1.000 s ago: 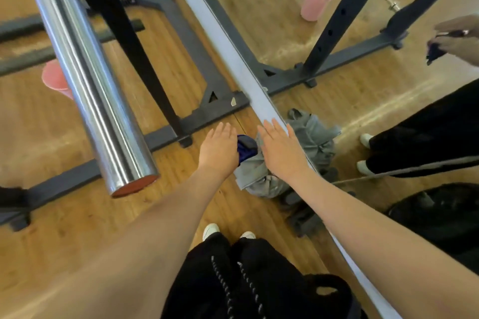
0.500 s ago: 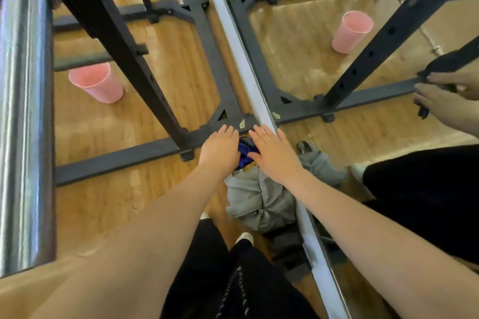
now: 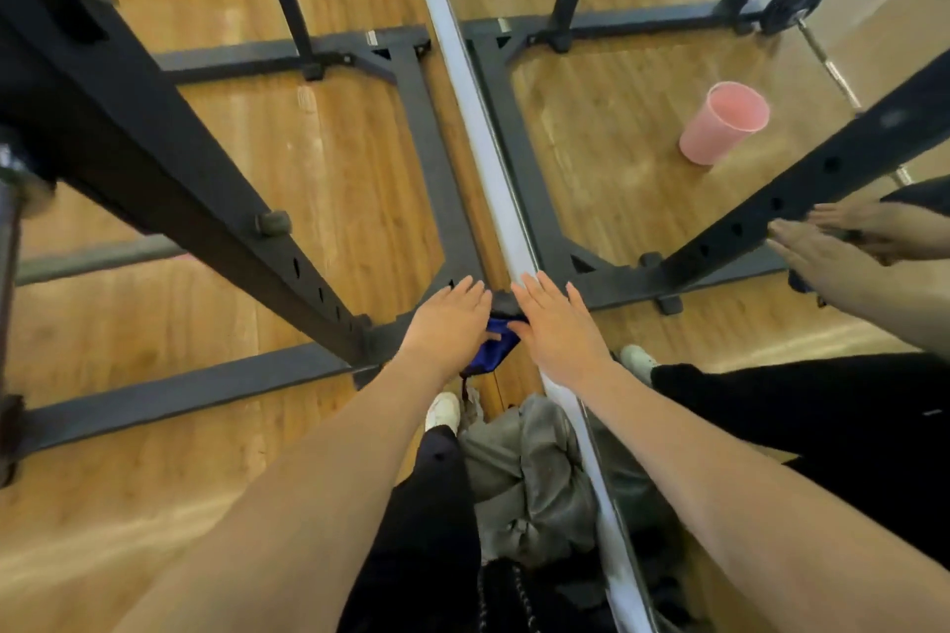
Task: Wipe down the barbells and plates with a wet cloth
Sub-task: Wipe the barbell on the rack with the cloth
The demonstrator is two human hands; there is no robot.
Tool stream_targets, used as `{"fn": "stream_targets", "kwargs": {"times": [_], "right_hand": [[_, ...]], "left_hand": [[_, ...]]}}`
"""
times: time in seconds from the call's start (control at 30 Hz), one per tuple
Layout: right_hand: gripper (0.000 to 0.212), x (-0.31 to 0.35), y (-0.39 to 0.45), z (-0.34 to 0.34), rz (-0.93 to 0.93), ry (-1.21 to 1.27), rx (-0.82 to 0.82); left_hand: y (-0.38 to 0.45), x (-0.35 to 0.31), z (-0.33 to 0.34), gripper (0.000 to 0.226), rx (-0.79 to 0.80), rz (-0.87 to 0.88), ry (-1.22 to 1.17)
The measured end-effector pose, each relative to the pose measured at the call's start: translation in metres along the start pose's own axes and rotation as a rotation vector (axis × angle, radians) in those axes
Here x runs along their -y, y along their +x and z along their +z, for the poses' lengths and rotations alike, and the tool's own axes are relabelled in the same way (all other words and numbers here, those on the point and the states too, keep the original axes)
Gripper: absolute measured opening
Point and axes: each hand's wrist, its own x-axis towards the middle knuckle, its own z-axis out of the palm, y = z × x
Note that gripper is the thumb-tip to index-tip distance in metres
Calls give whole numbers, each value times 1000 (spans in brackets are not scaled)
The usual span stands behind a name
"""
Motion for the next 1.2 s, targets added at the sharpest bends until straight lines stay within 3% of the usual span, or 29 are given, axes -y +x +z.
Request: {"fn": "stream_targets", "kwargs": {"times": [0.33,0.73,0.97,1.1,1.2], "right_hand": [[58,13,123,-97,-91,22,-53],[56,34,244,-147,-288,-21,-61],[54,60,346,-216,-506,28,-108],[53,77,382,-266,-758,-116,-186],[53,92,395,-301,-905,-64,-231]], "left_hand": [[55,97,-73,59,-130,-159,-46],[105,172,-116,60,-200,-409,-145],[144,231,-168,59,-340,-676,-191],[149,248,-209,58,-438,-827,-205],[141,251,-240,57,-512,-931,-194]]}}
